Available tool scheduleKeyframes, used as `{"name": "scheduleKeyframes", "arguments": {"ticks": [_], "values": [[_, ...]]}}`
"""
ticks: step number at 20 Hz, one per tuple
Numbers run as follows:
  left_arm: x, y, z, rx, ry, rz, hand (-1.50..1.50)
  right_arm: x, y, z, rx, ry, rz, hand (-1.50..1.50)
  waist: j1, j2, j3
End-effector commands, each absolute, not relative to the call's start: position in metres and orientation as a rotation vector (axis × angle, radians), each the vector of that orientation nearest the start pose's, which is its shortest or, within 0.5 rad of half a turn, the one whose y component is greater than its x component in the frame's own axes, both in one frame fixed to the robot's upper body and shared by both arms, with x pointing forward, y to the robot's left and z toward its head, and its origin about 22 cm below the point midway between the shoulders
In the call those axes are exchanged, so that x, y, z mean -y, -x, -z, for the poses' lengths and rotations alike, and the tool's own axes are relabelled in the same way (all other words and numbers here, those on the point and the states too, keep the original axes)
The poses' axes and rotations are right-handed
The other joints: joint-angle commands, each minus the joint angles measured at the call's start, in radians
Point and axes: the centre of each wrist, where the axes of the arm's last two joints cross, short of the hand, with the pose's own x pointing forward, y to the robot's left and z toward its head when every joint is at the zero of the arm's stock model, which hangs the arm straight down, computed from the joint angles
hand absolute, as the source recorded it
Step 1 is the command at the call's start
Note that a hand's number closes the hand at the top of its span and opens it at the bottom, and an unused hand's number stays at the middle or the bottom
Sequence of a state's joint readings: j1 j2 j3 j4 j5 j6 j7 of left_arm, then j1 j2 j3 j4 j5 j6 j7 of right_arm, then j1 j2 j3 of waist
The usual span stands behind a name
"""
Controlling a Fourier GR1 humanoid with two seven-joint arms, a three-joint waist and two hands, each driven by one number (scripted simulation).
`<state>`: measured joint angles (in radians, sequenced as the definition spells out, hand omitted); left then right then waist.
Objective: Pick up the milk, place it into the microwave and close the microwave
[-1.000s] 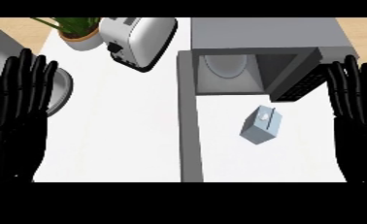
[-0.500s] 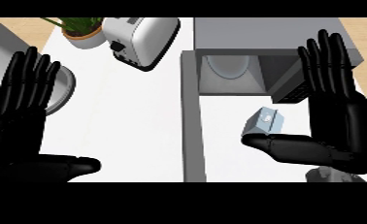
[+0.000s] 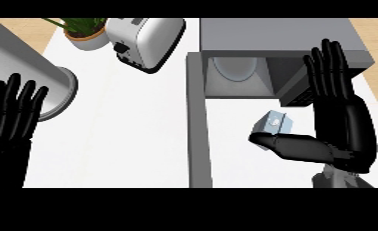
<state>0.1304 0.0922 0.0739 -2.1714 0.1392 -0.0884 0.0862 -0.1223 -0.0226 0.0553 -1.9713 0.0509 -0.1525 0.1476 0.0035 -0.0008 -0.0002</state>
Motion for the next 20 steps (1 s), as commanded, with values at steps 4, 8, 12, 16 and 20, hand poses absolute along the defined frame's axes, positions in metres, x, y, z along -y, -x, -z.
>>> {"name": "scheduleKeyframes", "arguments": {"ticks": [4,8,12,16,20], "values": [[-0.247,-0.151,-0.124,1.963,0.019,0.020,-1.50,0.224,-0.236,-0.069,1.872,0.101,0.062,-1.50,0.000,0.000,0.001],[-0.237,-0.158,-0.128,1.967,0.032,0.036,-1.50,0.215,-0.221,-0.048,1.821,0.121,0.037,-1.50,-0.004,0.000,0.001],[-0.255,-0.140,-0.130,1.960,0.046,0.038,-1.50,0.230,-0.215,-0.016,1.822,0.155,0.030,-1.50,0.000,0.000,0.000],[-0.232,-0.146,-0.129,1.969,0.052,0.044,-1.50,0.247,-0.219,0.001,1.784,0.188,0.038,-1.50,-0.002,0.000,0.000],[-0.232,-0.135,-0.129,1.969,0.040,0.016,-1.50,0.247,-0.218,0.032,1.749,0.210,0.068,-1.50,0.000,0.000,0.000]]}}
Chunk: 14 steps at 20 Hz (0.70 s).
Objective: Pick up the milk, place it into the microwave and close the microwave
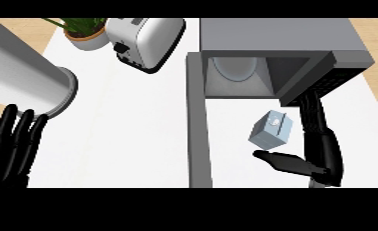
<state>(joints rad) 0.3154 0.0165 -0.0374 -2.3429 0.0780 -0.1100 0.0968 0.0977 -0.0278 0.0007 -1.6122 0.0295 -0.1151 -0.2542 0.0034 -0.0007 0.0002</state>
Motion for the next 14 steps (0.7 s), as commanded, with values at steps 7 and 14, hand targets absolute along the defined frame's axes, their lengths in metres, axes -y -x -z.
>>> {"name": "scheduleKeyframes", "arguments": {"ticks": [7,14], "values": [[-0.248,-0.142,-0.119,1.954,0.035,0.037,-1.50,0.263,-0.207,0.079,1.740,0.181,0.070,-1.50,0.000,0.001,0.000],[-0.244,-0.139,-0.128,1.979,0.007,0.034,-1.50,0.276,-0.221,0.118,1.743,0.138,0.103,-1.50,0.004,0.002,0.001]]}}
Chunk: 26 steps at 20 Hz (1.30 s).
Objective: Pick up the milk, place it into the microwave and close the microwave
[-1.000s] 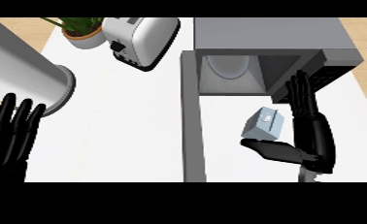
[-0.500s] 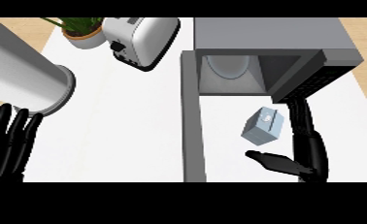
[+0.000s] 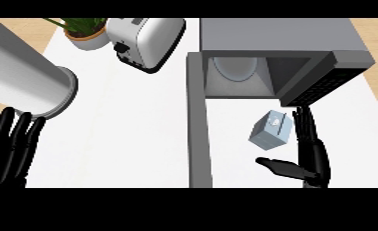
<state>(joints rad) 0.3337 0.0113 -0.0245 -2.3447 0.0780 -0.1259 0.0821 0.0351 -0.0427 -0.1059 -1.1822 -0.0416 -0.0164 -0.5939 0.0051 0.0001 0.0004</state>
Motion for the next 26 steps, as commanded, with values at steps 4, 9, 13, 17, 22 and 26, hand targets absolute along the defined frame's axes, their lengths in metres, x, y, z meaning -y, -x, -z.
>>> {"name": "scheduleKeyframes", "arguments": {"ticks": [4,9,13,17,22,26], "values": [[-0.250,-0.136,-0.134,1.966,0.003,0.053,-1.50,0.275,-0.235,0.125,1.745,0.161,0.150,-1.50,0.001,0.001,0.000],[-0.239,-0.120,-0.126,1.964,0.016,0.050,-1.50,0.292,-0.222,0.145,1.730,0.148,0.096,-1.50,0.002,0.000,0.000],[-0.239,-0.135,-0.133,1.959,0.017,0.029,-1.50,0.277,-0.222,0.166,1.747,0.084,0.046,1.50,0.003,0.003,0.001],[-0.243,-0.123,-0.121,1.966,0.036,0.045,-1.50,0.288,-0.237,0.157,1.855,0.218,-0.148,1.50,0.017,0.005,0.002],[-0.243,-0.119,-0.131,1.940,-0.002,0.041,-1.50,0.261,-0.241,0.153,1.881,-0.076,-0.052,1.50,0.001,-0.002,0.000],[-0.249,-0.129,-0.113,1.948,0.003,0.022,-1.50,0.271,-0.215,0.158,1.909,-0.111,-0.043,1.50,-0.004,-0.001,-0.001]]}}
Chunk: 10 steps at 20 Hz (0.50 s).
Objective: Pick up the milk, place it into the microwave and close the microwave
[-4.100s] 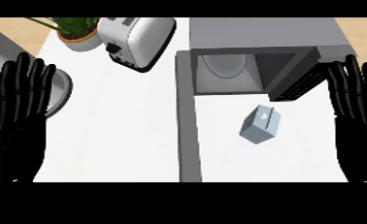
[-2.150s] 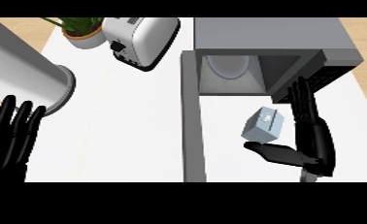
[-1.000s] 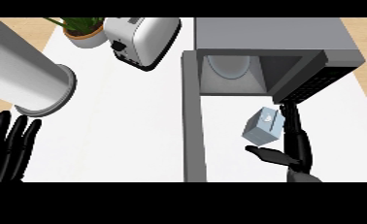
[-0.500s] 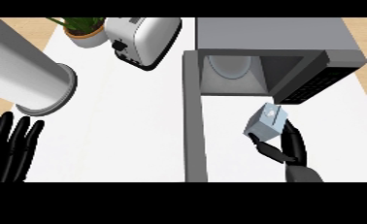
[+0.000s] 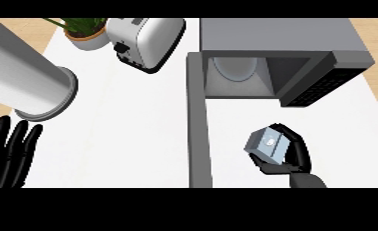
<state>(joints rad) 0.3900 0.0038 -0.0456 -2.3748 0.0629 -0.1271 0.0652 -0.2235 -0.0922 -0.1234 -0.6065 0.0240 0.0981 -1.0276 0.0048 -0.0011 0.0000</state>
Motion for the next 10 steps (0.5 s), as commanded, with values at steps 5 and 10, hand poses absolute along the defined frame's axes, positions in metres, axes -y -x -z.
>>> {"name": "scheduleKeyframes", "arguments": {"ticks": [5,10], "values": [[-0.250,-0.119,-0.129,1.942,0.010,0.017,-1.50,0.280,-0.188,0.159,1.938,-0.120,-0.063,1.50,-0.005,-0.001,0.000],[-0.261,-0.128,-0.123,1.945,0.000,0.013,-1.50,0.257,-0.191,0.125,1.920,-0.104,-0.071,1.50,-0.009,-0.001,-0.001]]}}
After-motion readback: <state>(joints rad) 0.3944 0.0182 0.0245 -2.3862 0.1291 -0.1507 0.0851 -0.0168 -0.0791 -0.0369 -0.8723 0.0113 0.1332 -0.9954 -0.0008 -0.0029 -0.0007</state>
